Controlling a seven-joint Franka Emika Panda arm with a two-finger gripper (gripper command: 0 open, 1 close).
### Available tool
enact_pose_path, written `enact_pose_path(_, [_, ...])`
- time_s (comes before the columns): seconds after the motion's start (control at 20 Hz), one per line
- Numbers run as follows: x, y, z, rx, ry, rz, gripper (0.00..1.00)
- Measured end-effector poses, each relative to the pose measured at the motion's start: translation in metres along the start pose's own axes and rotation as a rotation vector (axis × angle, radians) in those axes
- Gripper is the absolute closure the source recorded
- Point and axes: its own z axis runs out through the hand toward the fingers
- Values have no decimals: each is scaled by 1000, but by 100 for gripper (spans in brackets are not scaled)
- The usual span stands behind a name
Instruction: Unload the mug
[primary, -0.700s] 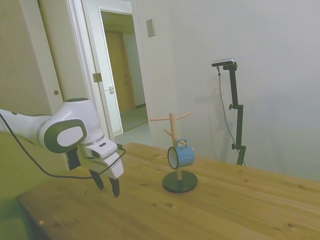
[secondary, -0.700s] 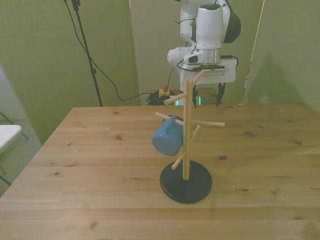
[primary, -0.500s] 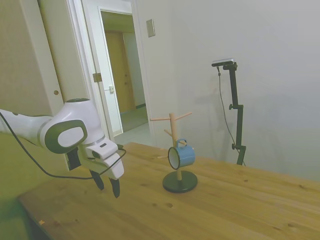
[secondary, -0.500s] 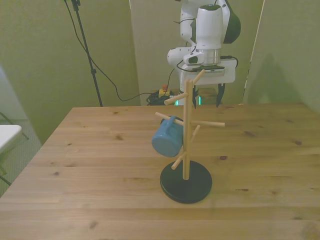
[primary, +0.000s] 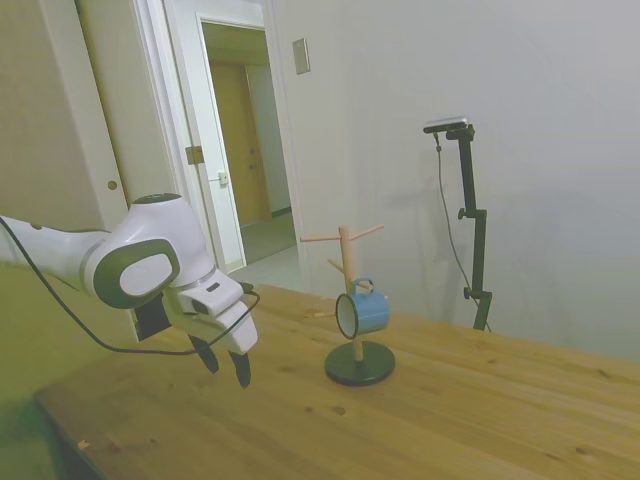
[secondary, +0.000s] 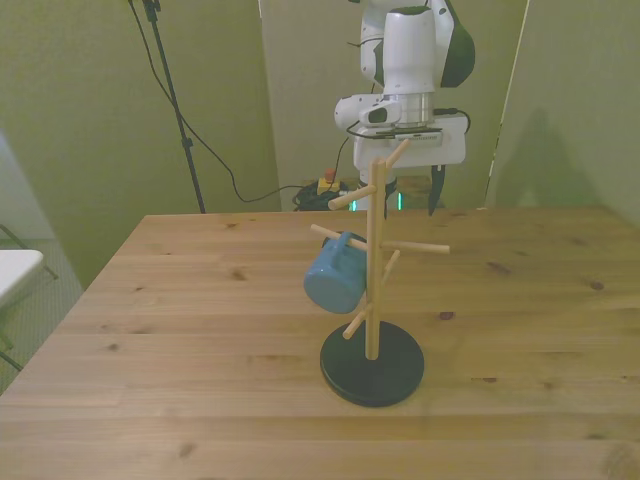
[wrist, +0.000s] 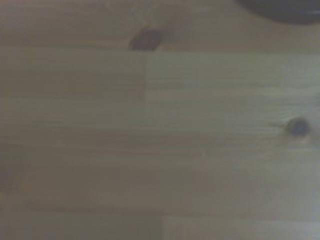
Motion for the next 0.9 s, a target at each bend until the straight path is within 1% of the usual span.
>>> enact_pose_path(0.25, [29,16,-12,98,164,54,0])
enact_pose_path(0.4, [45,33,-16,126,258,110,0])
enact_pose_path(0.55, [58,42,-19,155,342,154,0])
enact_pose_path(0.7, [72,43,-17,178,409,170,0])
enact_pose_path(0.9, [92,38,-5,192,462,165,0])
